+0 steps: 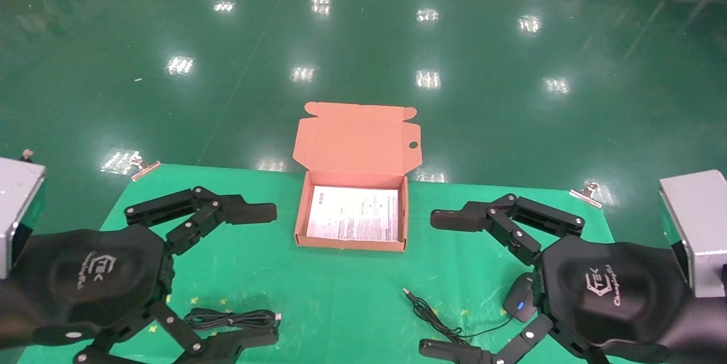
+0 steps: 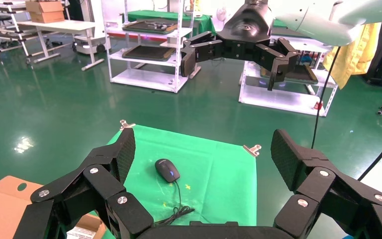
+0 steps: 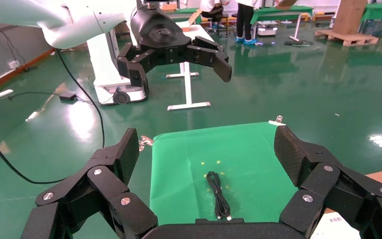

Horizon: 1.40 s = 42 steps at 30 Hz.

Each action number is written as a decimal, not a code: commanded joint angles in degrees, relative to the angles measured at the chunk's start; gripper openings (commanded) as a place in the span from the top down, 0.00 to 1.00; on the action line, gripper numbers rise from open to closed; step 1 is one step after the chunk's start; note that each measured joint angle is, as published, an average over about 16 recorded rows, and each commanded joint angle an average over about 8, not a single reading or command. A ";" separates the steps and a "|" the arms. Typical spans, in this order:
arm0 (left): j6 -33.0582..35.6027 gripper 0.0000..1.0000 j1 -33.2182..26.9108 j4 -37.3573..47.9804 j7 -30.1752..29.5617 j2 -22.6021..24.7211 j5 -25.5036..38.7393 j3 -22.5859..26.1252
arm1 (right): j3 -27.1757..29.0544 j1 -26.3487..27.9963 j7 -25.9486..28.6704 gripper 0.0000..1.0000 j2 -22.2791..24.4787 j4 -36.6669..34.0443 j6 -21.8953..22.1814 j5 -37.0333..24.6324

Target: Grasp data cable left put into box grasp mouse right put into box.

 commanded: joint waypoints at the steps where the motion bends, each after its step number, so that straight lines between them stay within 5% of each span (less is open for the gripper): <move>1: 0.00 0.00 0.00 0.00 0.00 0.00 0.00 0.00 | 0.00 0.00 0.00 0.00 0.00 0.00 0.00 0.00; 30: -0.03 0.00 -0.18 0.05 -0.04 -0.10 0.29 0.07 | 0.04 0.39 -0.23 0.00 0.25 0.19 -0.15 -0.37; 42: 3.64 0.00 -6.35 -0.63 -4.26 -0.10 9.25 6.08 | -5.30 8.10 -2.06 0.00 1.63 3.33 -3.27 -13.14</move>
